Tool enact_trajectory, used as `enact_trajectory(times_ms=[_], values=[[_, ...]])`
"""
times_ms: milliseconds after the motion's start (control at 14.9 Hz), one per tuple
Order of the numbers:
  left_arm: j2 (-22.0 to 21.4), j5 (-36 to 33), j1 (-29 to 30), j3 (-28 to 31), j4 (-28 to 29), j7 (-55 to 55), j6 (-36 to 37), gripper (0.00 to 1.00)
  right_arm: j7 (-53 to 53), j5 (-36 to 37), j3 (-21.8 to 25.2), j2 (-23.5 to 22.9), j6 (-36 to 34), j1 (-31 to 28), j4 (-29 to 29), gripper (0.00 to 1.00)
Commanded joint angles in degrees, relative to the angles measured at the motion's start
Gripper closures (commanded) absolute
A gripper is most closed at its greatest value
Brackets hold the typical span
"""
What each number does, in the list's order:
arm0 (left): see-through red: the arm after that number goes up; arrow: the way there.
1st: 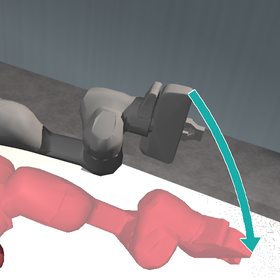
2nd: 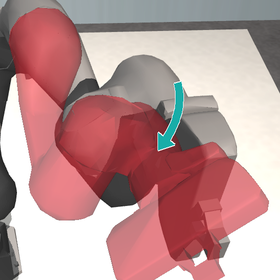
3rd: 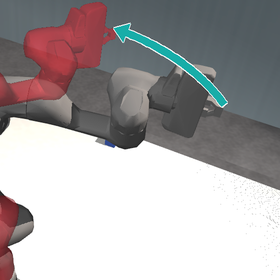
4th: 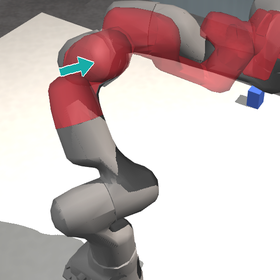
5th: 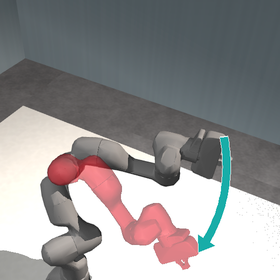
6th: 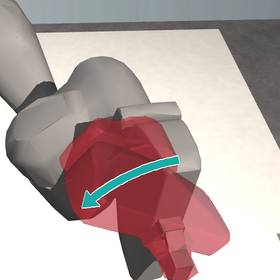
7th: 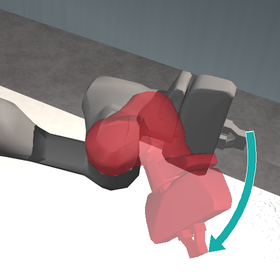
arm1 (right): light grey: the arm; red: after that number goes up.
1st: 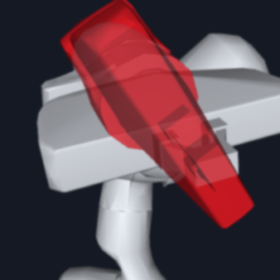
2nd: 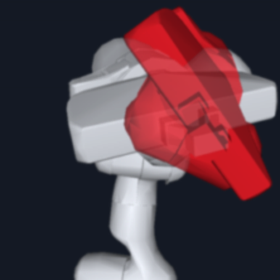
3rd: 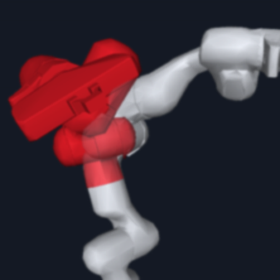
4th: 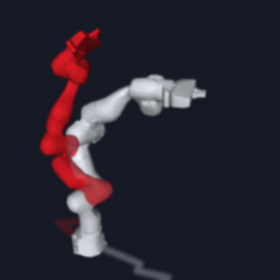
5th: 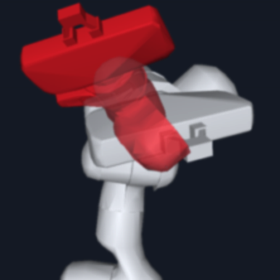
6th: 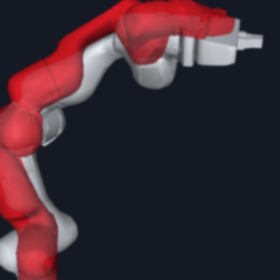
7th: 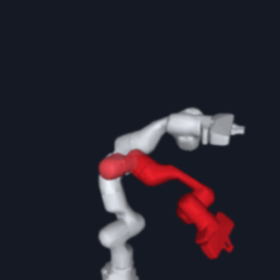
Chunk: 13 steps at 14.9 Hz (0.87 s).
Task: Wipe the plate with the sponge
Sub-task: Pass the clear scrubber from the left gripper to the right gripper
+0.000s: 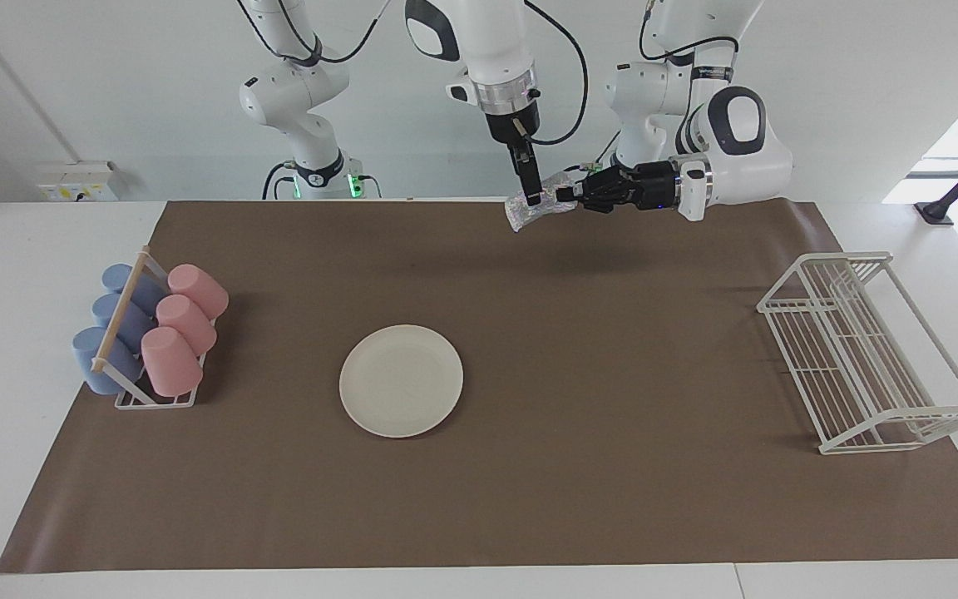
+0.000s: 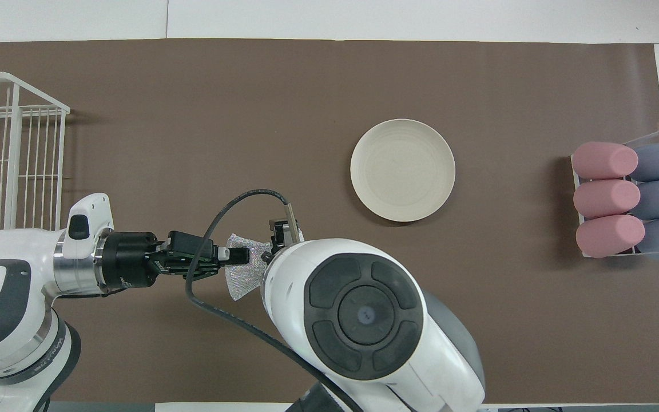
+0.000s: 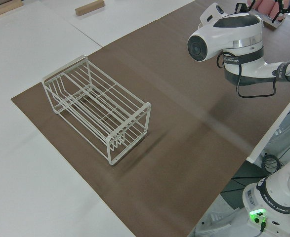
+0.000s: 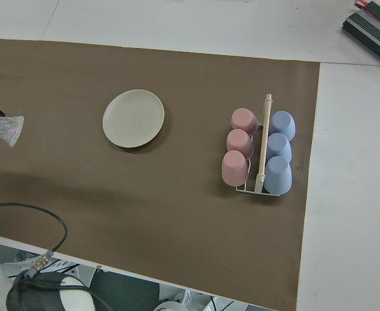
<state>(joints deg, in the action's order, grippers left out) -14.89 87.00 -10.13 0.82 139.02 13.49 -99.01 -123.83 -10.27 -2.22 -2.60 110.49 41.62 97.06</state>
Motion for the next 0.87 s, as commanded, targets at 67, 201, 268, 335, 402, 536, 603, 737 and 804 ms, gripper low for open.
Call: enact_trajectory(times_ms=[67,201,268,335,402,536,603,737,804], values=[[-1.64,0.98,0.11,0.23,1.61,0.74,0.57,1.00,1.75,0.07,-0.24,2.16,5.59,-0.49,4.10,0.00],[-1.64,0.90,0.20,0.23,1.78,0.74,0.58,1.00,1.75,0.07,-0.32,2.86,7.63,-0.40,5.77,0.00],[-1.64,0.81,0.28,0.23,1.78,0.66,0.75,1.00,1.75,0.07,-0.32,2.86,7.72,-0.22,6.12,0.00],[-1.64,0.72,0.72,0.23,1.78,0.74,0.84,1.00,1.75,0.07,-0.32,2.95,7.73,-0.22,6.30,0.00],[-1.64,0.63,0.90,0.23,1.78,0.66,0.93,1.00,1.84,0.07,-0.32,3.04,7.64,-0.22,6.39,0.00],[-1.64,0.54,0.99,0.23,1.78,0.66,1.37,1.00,2.54,0.07,-0.32,3.04,7.55,-0.22,6.48,0.05],[-1.64,0.54,0.99,0.32,1.78,0.66,1.37,1.00,2.80,0.07,-0.32,3.12,7.55,-0.22,6.48,0.19],[-1.64,0.54,0.99,0.32,1.70,0.74,1.28,1.00,5.86,0.07,-0.32,3.12,7.64,-0.13,6.48,0.66],[-1.64,0.46,0.99,0.32,1.78,0.74,1.37,1.00,6.75,-0.01,-0.32,3.04,7.81,-0.13,6.48,0.82]])
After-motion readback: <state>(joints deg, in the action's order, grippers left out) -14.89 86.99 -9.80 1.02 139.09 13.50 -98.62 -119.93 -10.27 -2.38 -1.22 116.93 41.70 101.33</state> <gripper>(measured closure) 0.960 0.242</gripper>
